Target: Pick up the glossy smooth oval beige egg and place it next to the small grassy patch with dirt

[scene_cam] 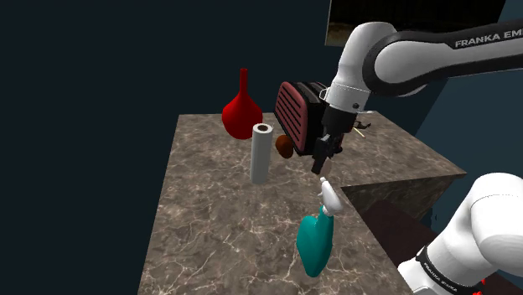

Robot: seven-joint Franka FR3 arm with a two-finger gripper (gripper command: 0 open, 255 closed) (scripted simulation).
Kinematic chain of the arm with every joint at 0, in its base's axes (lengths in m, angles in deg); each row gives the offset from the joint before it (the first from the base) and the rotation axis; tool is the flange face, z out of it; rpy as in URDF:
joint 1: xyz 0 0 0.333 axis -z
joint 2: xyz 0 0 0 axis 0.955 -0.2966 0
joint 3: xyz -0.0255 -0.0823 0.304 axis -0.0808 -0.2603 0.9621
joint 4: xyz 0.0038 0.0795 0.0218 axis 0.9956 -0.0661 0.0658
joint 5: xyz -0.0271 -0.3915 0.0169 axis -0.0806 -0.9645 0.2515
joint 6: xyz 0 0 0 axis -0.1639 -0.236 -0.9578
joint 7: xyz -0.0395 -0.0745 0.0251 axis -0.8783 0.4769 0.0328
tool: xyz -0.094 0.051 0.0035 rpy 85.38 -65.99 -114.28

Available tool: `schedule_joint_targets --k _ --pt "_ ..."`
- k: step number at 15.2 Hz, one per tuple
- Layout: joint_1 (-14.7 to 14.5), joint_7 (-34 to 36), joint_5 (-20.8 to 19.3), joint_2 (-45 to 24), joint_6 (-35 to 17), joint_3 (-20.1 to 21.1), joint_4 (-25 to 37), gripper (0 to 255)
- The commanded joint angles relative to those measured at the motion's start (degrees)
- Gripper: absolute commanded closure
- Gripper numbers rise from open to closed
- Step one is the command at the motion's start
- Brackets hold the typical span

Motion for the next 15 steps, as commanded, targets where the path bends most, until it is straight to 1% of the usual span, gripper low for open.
schedule_joint_targets --k 1,8,15 --pt "-1.17 2.08 1.19 3.58 0.18 1.58 -2.82 255" --pt "-6.51 10.24 6.46 16.02 2.65 7.69 -10.45 255" --pt "-13.6 20.31 13.31 26.21 5.64 15.3 -14.6 255"
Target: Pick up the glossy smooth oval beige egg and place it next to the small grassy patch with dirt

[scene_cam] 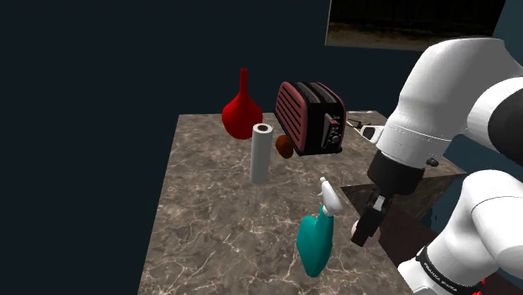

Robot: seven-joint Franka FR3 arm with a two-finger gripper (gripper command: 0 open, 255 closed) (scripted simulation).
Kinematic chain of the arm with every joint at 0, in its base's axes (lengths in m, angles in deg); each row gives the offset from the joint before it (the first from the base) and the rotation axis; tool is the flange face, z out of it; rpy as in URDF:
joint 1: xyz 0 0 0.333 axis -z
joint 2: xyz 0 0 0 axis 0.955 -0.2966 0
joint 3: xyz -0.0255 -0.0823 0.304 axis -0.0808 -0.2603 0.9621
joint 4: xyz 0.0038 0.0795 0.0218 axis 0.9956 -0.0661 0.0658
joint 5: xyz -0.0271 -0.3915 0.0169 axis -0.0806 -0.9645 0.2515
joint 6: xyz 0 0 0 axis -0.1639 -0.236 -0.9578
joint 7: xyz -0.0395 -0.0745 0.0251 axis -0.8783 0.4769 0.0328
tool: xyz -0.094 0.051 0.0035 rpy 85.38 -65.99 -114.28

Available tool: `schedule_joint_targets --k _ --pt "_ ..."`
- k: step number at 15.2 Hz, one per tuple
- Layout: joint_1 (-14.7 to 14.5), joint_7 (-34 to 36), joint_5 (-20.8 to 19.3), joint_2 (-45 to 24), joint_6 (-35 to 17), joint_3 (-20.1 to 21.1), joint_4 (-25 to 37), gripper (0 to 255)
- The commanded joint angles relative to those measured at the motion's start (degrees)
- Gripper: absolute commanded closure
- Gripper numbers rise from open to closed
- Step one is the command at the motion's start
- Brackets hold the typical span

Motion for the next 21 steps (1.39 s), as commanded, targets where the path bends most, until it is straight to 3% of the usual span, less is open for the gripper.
schedule_joint_targets --k 1,4,21 --pt "-2.35 3.24 2.32 2.84 0.67 2.49 -1.18 255" --pt "-5.65 8.07 5.58 5.66 1.53 6.3 -1.54 255" --pt "-8.66 4.75 13.89 1.41 -11.78 13.16 -11.16 255"
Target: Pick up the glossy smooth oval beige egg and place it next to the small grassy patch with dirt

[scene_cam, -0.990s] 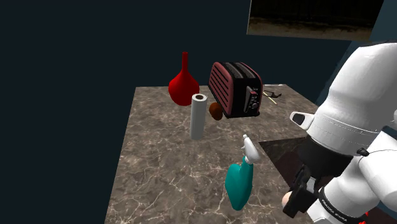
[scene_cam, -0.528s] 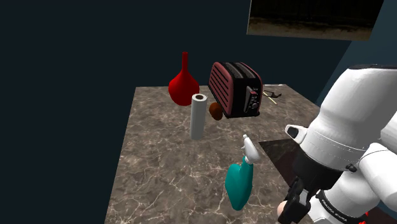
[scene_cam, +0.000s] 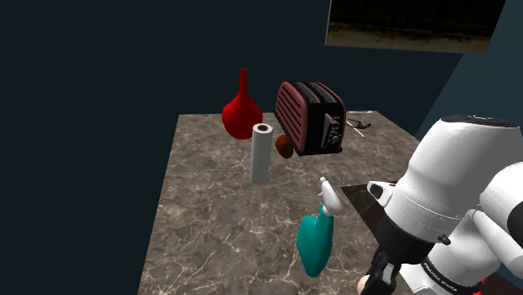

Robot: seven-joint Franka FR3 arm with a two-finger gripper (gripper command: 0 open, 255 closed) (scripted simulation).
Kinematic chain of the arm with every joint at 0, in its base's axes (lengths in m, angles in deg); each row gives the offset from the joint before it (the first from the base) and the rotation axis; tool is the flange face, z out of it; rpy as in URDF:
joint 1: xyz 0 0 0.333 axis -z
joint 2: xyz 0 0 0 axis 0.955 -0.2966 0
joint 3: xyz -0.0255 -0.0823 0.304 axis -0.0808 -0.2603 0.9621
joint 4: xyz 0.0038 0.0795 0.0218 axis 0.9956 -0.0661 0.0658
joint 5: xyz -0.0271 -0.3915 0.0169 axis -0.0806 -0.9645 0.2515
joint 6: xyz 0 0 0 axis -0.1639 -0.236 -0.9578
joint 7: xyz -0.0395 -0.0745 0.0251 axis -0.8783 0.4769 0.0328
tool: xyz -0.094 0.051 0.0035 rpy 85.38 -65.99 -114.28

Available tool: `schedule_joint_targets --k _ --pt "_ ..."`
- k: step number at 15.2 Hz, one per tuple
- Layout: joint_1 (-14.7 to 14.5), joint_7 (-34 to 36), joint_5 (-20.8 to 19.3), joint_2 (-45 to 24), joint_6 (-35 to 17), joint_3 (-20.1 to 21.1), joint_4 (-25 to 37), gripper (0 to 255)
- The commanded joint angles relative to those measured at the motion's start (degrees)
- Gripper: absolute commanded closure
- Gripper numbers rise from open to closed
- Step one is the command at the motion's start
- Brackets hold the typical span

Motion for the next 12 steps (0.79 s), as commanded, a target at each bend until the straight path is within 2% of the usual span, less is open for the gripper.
schedule_joint_targets --k 1,8,12 --pt "-0.36 -0.6 1.29 -1.11 -2.04 0.97 -1.01 255" --pt "-1.5 -3.12 6.28 -6.34 -9.69 4.46 -3.87 255" --pt "-1.49 -3.13 6.28 -6.34 -9.69 4.46 -3.87 255"
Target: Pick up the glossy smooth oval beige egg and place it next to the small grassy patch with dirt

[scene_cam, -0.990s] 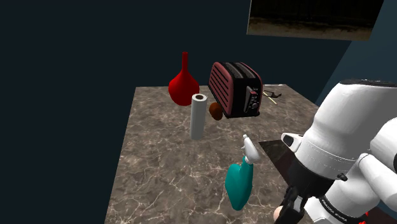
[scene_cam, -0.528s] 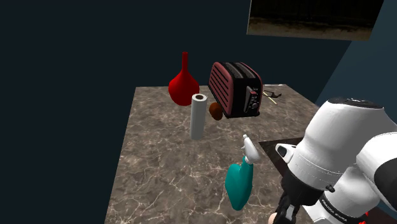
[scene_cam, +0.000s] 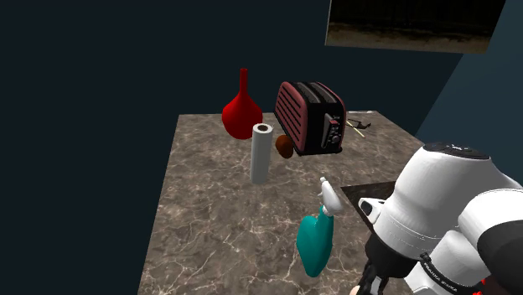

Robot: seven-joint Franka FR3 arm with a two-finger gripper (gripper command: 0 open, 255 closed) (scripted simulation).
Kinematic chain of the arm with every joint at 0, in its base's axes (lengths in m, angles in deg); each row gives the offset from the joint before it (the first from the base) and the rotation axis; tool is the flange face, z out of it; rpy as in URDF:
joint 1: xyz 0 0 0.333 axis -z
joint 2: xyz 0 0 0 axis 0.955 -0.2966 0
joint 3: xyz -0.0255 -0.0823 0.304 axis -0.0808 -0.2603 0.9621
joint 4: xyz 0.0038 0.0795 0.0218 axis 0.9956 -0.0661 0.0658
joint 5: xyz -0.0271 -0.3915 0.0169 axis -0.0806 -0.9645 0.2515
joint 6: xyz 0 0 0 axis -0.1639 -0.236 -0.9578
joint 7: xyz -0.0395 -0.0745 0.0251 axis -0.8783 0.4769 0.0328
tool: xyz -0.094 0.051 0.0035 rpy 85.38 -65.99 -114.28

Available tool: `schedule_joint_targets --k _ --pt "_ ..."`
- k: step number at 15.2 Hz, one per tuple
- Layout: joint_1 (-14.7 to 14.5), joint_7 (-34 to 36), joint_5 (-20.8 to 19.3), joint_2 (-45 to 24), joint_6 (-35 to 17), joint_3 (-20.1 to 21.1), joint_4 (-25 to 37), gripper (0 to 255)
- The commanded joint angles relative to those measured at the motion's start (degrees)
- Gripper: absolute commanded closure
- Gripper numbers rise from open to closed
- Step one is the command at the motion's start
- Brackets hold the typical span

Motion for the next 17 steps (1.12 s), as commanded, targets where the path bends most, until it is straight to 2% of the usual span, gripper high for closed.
schedule_joint_targets --k 1,3,4,9,13,17 --pt "0.0 -0.03 0.05 -0.06 -0.08 0.03 -0.01 255" --pt "0.0 -0.03 0.05 -0.06 -0.08 0.03 -0.01 255" --pt "0.0 -0.03 0.05 -0.06 -0.09 0.03 -0.01 0" --pt "0.0 -0.03 0.05 -0.06 -0.09 0.03 -0.01 0" --pt "1.77 2.12 -7.42 8.38 10.97 -6.19 2.59 0" --pt "1.77 2.12 -7.42 8.39 10.97 -6.19 2.59 0"
